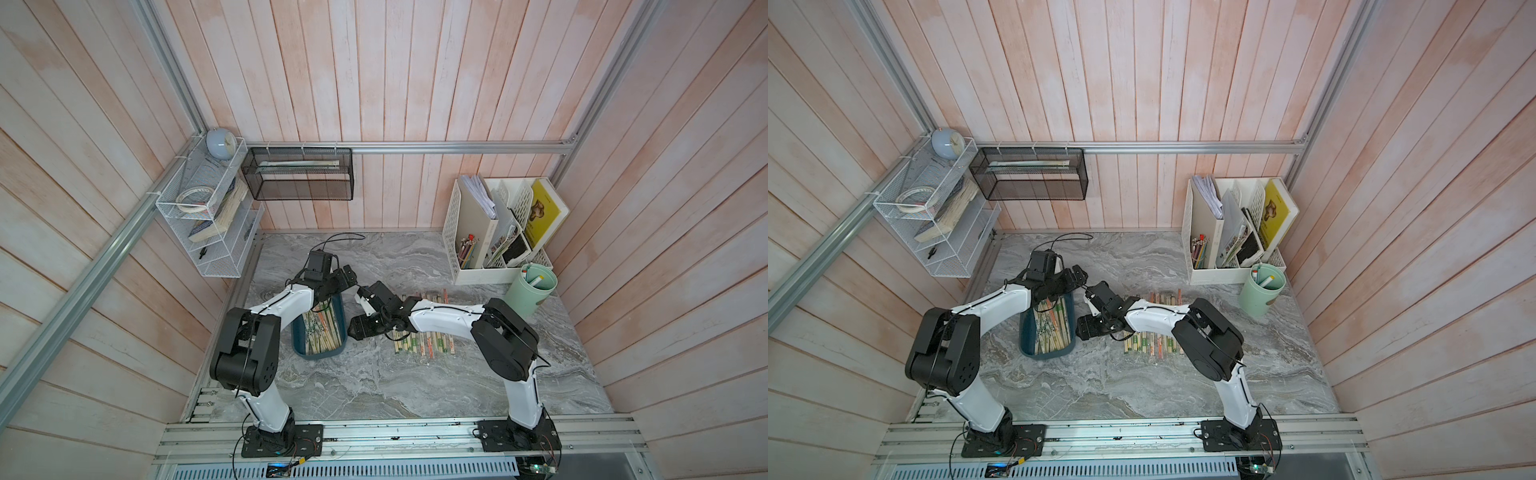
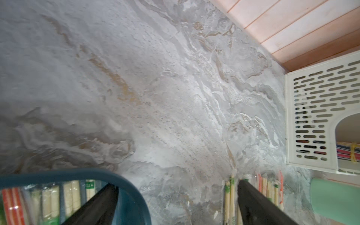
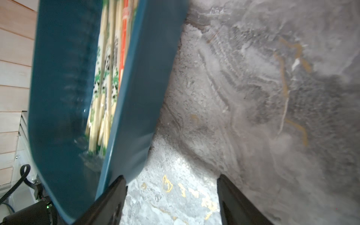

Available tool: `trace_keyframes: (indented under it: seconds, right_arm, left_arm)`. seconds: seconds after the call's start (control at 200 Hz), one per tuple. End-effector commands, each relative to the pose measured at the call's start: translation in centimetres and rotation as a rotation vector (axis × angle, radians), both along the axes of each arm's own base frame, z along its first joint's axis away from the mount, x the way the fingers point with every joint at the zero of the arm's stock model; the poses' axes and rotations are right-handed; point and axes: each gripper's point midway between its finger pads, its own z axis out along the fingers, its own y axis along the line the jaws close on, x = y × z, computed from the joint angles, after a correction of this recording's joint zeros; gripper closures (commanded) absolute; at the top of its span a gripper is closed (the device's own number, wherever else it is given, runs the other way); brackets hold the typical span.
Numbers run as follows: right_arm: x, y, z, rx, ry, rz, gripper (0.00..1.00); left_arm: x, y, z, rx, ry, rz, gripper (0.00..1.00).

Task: Take the paired disposable chopsticks out of the storage box
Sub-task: Adjust the storage box at the center of the board.

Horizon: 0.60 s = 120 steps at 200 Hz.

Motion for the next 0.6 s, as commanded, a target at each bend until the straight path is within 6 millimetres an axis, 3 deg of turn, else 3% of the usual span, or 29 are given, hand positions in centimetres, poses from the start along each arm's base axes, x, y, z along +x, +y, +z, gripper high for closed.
trace_keyframes:
  seconds: [0.0,0.145,0.28,0.44,0.595]
  right_arm:
    - [-0.6,0.6,0.5,0.008,-0.023,0.036,0.24]
    - [-1.0,-0.1,1.0,0.011,-0.040,0.030,0.24]
    - [-0.9,-1.7,1.8,-0.015,-0.090,0.006,0.24]
    - [-1.2,-4.9,2.8,-0.040,-0.138,-0.034,0.24]
    - [-1.7,-7.9,3.7,-0.047,-0.152,-0.085,0.24]
  left_arm:
    - [0.6,-3.1,1.0,-0.057,-0.033,-0.075,0.00]
    - [0.0,-5.6,0.8,-0.089,-0.027,-0.119,0.00]
    - [-0.8,-6.3,1.4,-0.108,-0.032,-0.130,0.00]
    - [-1.1,-4.5,4.3,-0.050,-0.087,-0.104,0.00]
    - [-1.7,-0.3,6.0,0.041,-0.103,-0.023,0.00]
